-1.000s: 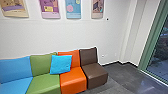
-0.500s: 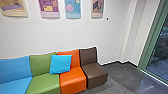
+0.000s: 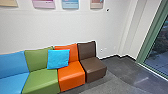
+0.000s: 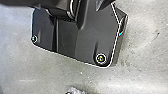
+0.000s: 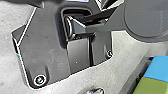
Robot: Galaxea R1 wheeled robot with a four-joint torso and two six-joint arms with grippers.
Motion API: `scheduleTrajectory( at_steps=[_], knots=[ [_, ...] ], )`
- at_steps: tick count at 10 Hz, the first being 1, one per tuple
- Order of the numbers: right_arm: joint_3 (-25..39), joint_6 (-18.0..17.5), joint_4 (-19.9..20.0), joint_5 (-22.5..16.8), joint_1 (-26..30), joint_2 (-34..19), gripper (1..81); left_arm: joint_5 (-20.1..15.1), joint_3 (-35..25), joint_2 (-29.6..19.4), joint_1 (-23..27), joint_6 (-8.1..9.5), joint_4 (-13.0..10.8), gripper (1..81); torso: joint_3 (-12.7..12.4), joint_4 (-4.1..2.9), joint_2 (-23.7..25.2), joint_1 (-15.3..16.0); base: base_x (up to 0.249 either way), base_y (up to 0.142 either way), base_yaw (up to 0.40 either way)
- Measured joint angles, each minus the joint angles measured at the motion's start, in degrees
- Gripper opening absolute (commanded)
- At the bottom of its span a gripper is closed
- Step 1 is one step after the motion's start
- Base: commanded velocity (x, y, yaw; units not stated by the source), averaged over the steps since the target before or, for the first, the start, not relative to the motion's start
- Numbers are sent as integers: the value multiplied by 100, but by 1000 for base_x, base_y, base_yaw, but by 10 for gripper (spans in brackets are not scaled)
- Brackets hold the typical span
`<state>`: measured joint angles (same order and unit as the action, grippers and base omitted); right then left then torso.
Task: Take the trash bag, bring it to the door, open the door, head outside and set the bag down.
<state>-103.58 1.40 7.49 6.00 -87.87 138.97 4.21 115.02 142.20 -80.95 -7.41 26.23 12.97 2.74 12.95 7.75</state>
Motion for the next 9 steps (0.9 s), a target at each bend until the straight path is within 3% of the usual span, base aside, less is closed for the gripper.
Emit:
scheduleTrajectory(
  at_steps=[3,9],
  knots=[
    [352,-4,11,41,44,-413,811,-383,15,-111,410,4,574,811,127,0,555,358,0,0,0],
    [742,-100,157,1,100,-733,811,-1103,-72,-317,1100,20,898,811,151,2,1803,1134,0,0,0]
  ],
)
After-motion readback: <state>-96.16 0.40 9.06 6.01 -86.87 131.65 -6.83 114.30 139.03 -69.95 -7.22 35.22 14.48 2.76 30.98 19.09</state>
